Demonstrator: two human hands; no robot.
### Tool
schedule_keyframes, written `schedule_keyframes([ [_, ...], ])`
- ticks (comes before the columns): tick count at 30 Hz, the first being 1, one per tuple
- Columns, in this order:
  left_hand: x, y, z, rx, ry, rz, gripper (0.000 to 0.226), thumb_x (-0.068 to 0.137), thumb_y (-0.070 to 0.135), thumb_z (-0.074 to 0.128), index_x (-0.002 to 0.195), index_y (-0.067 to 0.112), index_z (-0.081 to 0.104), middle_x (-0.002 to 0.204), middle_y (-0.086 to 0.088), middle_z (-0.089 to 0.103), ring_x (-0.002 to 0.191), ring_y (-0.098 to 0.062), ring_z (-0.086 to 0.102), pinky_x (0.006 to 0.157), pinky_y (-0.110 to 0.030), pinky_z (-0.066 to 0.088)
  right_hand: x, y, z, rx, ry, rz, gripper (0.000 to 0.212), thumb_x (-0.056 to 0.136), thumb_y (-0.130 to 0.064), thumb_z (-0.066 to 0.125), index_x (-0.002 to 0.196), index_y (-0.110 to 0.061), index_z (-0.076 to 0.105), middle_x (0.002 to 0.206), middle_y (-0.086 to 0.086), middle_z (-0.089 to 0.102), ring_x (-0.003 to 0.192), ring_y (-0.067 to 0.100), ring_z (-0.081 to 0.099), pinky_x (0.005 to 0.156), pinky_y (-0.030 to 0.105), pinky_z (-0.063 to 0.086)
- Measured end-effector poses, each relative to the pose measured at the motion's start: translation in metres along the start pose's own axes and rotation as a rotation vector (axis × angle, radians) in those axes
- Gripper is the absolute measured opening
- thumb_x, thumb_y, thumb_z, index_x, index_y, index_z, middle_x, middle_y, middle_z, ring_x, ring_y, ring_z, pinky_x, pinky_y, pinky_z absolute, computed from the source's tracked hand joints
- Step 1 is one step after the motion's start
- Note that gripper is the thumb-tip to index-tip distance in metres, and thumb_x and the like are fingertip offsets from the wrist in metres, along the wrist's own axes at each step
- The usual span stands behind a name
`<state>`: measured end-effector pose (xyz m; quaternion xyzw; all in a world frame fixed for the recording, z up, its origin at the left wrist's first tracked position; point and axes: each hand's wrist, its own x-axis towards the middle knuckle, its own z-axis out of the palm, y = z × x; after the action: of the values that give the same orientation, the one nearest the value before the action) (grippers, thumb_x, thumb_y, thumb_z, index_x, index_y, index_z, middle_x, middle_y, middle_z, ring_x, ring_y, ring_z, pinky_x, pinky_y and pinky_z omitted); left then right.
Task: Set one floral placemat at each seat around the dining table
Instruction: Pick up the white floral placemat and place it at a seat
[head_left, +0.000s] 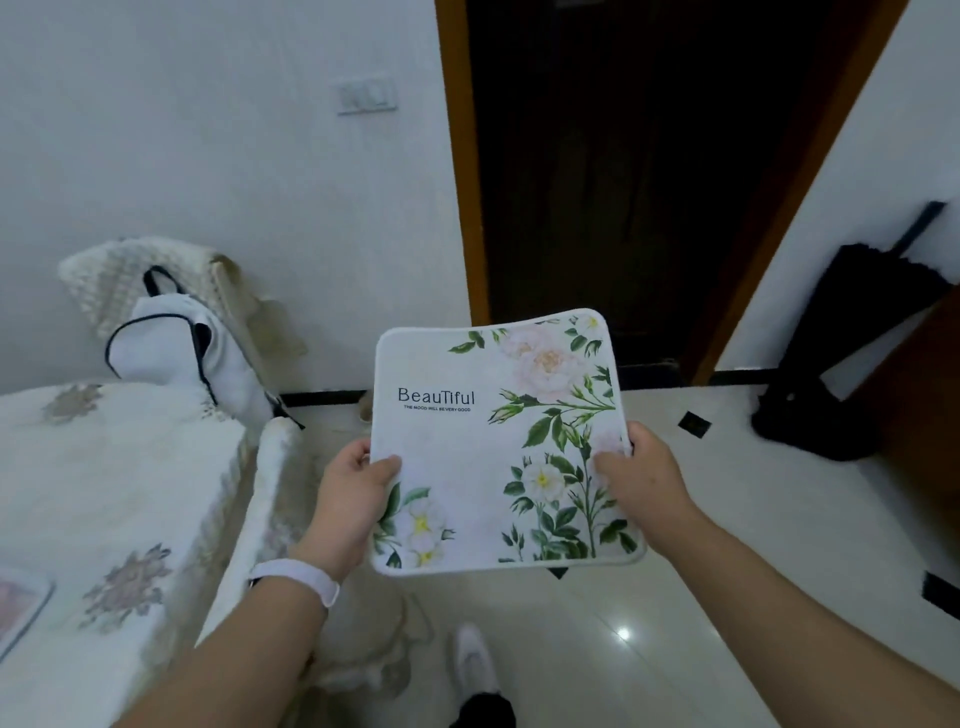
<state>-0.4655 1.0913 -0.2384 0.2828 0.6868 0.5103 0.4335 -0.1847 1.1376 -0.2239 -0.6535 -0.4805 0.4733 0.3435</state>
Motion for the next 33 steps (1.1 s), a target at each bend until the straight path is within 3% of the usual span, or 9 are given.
schedule_keyframes([
  [3, 0.055, 0.002, -0.008, -0.002, 0.040, -0.021, 0.015, 0.089, 0.004, 0.060, 0.100, 0.013, 0.065, 0.097, -0.014, 0.074, 0.085, -0.032, 0.072, 0.080, -0.048, 0.057, 0.046, -0.018, 0.034, -0.028, -0.020, -0.014, 0.018, 0.085, -0.005, 0.052, 0.089, -0.021, 0.060, 0.086, 0.009, 0.070, 0.079, 0.033, 0.069, 0.070, 0.051, 0.060],
  [6, 0.115, 0.009, -0.005, -0.015, 0.056, -0.015, 0.013, 0.091, 0.006, 0.059, 0.100, 0.013, 0.064, 0.091, -0.009, 0.074, 0.074, -0.022, 0.072, 0.064, -0.035, 0.056, 0.097, -0.039, 0.064, -0.047, -0.031, -0.012, 0.019, 0.086, -0.005, 0.052, 0.091, -0.022, 0.061, 0.086, 0.006, 0.070, 0.079, 0.028, 0.068, 0.069, 0.045, 0.060],
  [11, 0.201, 0.036, -0.004, -0.063, 0.066, -0.027, 0.013, 0.091, 0.005, 0.057, 0.100, 0.013, 0.063, 0.092, -0.010, 0.073, 0.075, -0.023, 0.072, 0.062, -0.032, 0.054, 0.176, -0.092, 0.107, -0.087, -0.052, -0.037, 0.021, 0.088, -0.004, 0.053, 0.091, -0.023, 0.061, 0.088, 0.003, 0.069, 0.079, 0.021, 0.066, 0.063, 0.033, 0.054],
  [15, 0.254, 0.065, -0.018, -0.095, 0.120, -0.023, 0.014, 0.092, 0.002, 0.056, 0.095, 0.014, 0.063, 0.090, -0.009, 0.072, 0.071, -0.020, 0.070, 0.057, -0.027, 0.052, 0.225, -0.131, 0.141, -0.099, -0.072, -0.075, 0.019, 0.086, -0.006, 0.056, 0.089, -0.023, 0.063, 0.088, 0.002, 0.070, 0.082, 0.022, 0.066, 0.074, 0.040, 0.056],
  [18, 0.282, 0.078, -0.033, -0.108, 0.166, -0.024, 0.011, 0.092, 0.003, 0.056, 0.096, 0.011, 0.063, 0.092, -0.010, 0.072, 0.077, -0.026, 0.070, 0.060, -0.030, 0.054, 0.251, -0.151, 0.167, -0.096, -0.120, -0.086, 0.019, 0.087, -0.006, 0.056, 0.089, -0.024, 0.062, 0.088, 0.000, 0.069, 0.082, 0.019, 0.066, 0.069, 0.035, 0.056],
  [22, 0.313, 0.081, -0.055, -0.153, 0.226, -0.058, 0.014, 0.086, 0.010, 0.063, 0.099, 0.015, 0.065, 0.098, -0.013, 0.074, 0.089, -0.034, 0.071, 0.083, -0.051, 0.056, 0.293, -0.171, 0.206, -0.122, -0.205, -0.105, 0.021, 0.087, -0.007, 0.056, 0.092, -0.027, 0.063, 0.091, -0.003, 0.070, 0.084, 0.019, 0.067, 0.073, 0.039, 0.058],
  [24, 0.329, 0.078, -0.065, -0.159, 0.269, -0.080, 0.022, 0.077, 0.019, 0.065, 0.099, 0.020, 0.068, 0.098, -0.009, 0.075, 0.091, -0.033, 0.071, 0.087, -0.056, 0.053, 0.315, -0.181, 0.228, -0.137, -0.255, -0.109, 0.022, 0.088, -0.009, 0.056, 0.093, -0.030, 0.063, 0.092, -0.004, 0.070, 0.084, 0.019, 0.068, 0.074, 0.044, 0.059],
  [33, 0.404, 0.100, -0.081, -0.208, 0.556, -0.129, 0.018, 0.087, 0.005, 0.060, 0.101, 0.014, 0.066, 0.095, -0.008, 0.076, 0.084, -0.030, 0.073, 0.081, -0.050, 0.057, 0.435, -0.226, 0.334, -0.203, -0.549, -0.191, 0.021, 0.090, -0.007, 0.055, 0.094, -0.027, 0.060, 0.092, 0.001, 0.070, 0.081, 0.024, 0.069, 0.072, 0.048, 0.061],
])
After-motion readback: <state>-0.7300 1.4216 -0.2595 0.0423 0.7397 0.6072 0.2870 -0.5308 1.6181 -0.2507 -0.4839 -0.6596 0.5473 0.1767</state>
